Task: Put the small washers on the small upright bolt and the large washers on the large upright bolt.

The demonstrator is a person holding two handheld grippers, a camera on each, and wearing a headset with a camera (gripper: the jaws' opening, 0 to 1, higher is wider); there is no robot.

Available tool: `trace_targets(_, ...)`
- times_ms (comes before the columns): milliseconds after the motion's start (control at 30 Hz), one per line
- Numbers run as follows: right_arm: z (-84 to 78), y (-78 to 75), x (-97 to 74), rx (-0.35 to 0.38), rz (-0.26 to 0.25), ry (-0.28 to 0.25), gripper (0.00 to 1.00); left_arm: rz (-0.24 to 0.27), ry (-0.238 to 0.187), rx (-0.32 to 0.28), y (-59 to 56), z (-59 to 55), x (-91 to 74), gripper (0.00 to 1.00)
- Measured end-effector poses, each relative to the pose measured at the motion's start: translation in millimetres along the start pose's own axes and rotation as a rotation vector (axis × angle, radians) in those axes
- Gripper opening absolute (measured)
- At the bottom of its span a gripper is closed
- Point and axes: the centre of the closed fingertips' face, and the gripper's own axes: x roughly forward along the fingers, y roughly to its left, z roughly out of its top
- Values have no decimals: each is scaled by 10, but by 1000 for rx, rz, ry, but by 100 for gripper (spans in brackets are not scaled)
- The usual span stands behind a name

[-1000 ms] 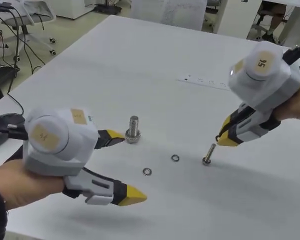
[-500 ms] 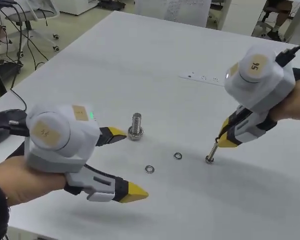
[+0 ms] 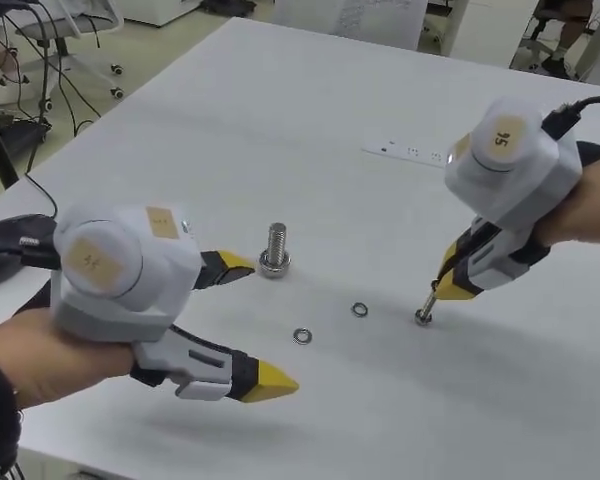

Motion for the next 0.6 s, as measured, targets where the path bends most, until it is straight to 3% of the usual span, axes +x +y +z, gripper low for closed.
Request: trace_targets(600,-61,51,260,13,32,31,13,3,5,-5,0,-11,-19,75)
